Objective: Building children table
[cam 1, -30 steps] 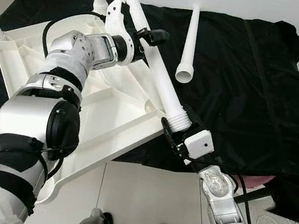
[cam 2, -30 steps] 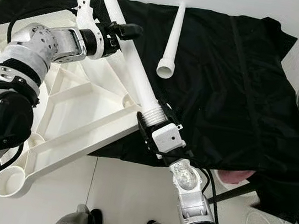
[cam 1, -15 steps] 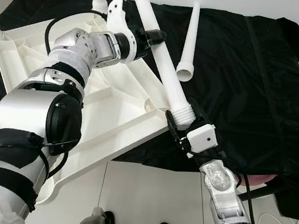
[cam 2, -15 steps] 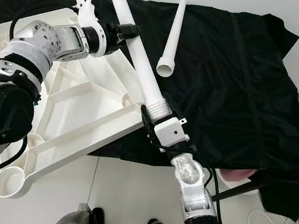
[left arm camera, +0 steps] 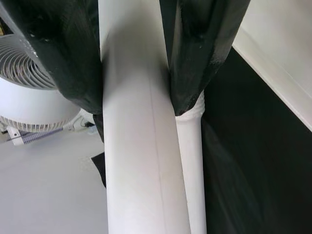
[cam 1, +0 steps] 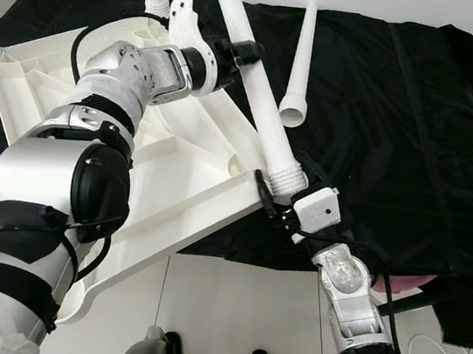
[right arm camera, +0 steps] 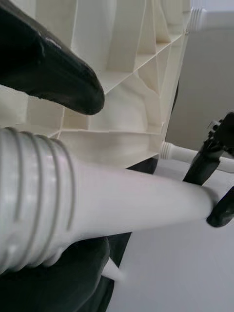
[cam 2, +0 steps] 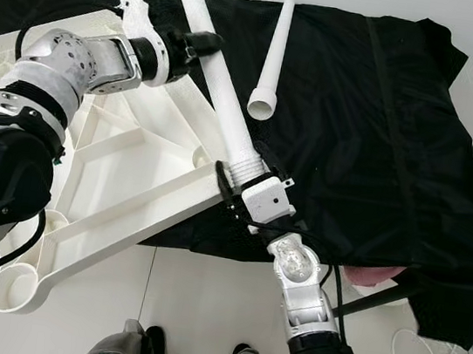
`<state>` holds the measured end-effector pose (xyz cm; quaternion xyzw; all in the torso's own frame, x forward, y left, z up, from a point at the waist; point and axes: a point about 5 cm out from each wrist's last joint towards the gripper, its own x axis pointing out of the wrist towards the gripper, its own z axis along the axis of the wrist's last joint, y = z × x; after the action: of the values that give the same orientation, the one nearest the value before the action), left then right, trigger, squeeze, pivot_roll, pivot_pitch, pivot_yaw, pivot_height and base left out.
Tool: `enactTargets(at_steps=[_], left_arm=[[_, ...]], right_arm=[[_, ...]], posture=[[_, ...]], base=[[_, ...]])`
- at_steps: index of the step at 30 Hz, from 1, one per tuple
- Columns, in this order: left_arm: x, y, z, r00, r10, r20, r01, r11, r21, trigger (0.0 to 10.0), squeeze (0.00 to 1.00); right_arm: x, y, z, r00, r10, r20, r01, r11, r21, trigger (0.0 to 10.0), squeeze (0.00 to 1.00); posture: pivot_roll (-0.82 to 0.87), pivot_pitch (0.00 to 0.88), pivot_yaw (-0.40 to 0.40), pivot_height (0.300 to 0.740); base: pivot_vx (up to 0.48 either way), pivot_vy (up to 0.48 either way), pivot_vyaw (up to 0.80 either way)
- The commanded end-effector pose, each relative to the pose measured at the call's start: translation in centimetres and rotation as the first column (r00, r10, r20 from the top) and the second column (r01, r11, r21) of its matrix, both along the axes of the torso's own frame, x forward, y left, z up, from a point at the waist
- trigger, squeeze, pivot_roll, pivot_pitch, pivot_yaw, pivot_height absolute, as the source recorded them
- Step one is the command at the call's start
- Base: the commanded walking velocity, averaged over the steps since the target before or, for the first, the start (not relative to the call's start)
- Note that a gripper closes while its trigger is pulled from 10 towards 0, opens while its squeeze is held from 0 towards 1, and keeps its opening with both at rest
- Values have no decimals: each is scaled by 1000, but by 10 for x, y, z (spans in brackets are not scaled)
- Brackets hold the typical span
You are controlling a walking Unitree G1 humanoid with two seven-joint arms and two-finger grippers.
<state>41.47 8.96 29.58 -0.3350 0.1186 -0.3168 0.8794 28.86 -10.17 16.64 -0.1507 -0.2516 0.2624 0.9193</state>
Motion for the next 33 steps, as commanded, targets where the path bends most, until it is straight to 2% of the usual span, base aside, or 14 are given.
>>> enactTargets(at_steps=[1,5,7,8,10,11,14,16,19,27,33], left_arm=[[-3,-5,15,996,-70,62,73,996,-47,0,0],[-3,-6,18,995,-72,75,76,996,-48,0,0],[-3,-6,30,990,-69,121,76,996,-55,0,0],[-4,-6,37,986,-68,150,78,995,-58,4824,0],[-5,-5,43,982,-70,178,81,995,-60,4824,0],[-5,-5,47,979,-62,196,74,996,-51,10000,0],[-5,-2,57,969,-42,244,57,997,-58,10000,0],[-5,-2,57,969,-42,244,57,997,-58,10000,0],[-3,8,66,964,27,266,-5,996,-84,10000,0],[0,29,76,961,137,240,-101,983,-156,10000,0],[0,34,80,953,162,255,-123,979,-160,10000,0]], right_arm=[[0,5,6,999,37,-24,-35,998,49,10000,1000],[1,5,9,999,40,-34,-37,996,82,10000,1000],[8,5,21,997,44,-68,-32,984,173,10000,1000],[10,5,27,995,48,-82,-30,977,209,10000,1000],[13,6,32,994,53,-94,-29,971,236,10000,1000],[14,6,35,993,65,-101,-38,969,245,10000,0],[16,7,44,988,96,-119,-57,954,295,10000,0],[16,7,44,988,96,-119,-57,954,295,10000,0],[18,8,50,986,115,-120,-69,941,331,10000,0],[12,7,45,991,98,-96,-62,942,329,10000,0],[10,7,43,991,91,-94,-55,941,335,10000,0]], posture=[[-96,167,86,740],[-96,163,83,740],[-96,152,79,740],[-97,149,78,740],[-97,149,78,740],[-98,142,76,740],[-96,140,73,740],[-96,140,73,740],[-92,140,71,740],[-87,148,77,740],[-87,148,77,740]], base=[[0,0,0],[0,0,0],[0,0,0],[0,0,0],[0,0,0],[0,0,0],[0,0,0],[0,0,0],[0,0,0],[0,0,0],[0,0,0]])
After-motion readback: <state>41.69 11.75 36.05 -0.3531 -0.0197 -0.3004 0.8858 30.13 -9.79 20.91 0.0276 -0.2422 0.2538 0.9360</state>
